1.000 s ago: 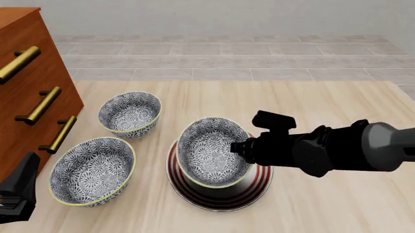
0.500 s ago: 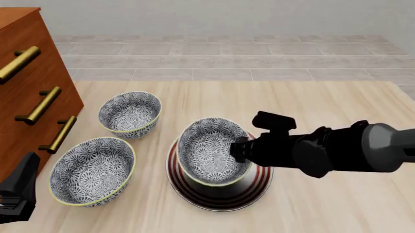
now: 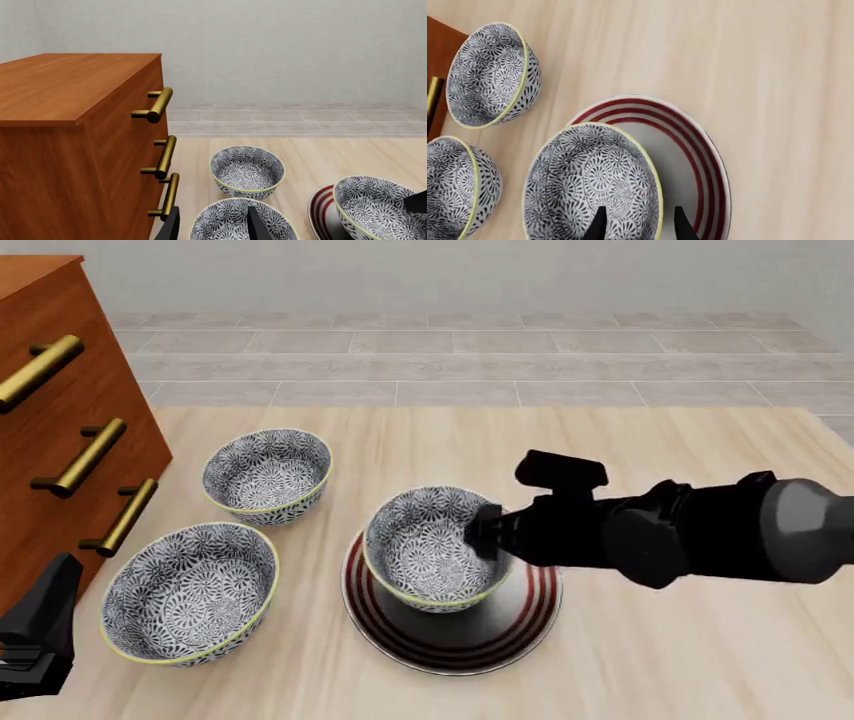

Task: Put the bowl at the front on the plate.

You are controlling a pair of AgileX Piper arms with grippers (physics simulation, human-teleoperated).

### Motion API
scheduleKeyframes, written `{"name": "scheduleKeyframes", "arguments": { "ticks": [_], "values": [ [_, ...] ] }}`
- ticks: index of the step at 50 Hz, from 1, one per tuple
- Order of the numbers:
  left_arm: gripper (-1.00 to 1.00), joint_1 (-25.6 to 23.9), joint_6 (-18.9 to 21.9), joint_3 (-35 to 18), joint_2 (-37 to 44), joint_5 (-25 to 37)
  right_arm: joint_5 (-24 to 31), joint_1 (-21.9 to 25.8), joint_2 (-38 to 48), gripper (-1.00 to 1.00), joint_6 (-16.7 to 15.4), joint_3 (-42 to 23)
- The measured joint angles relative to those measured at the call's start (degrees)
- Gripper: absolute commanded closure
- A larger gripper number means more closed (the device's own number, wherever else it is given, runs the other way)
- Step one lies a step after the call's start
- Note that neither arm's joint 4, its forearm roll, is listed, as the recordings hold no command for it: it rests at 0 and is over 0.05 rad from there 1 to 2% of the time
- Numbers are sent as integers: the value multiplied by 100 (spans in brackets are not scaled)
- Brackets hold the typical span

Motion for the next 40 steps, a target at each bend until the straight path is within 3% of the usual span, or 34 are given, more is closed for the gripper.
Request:
{"name": "scheduleKeyframes", "arguments": {
  "ticks": [40],
  "values": [
    [-100, 0, 0, 0, 0, 0, 781, -352, -692, -100, -467, -315]
  ]
}}
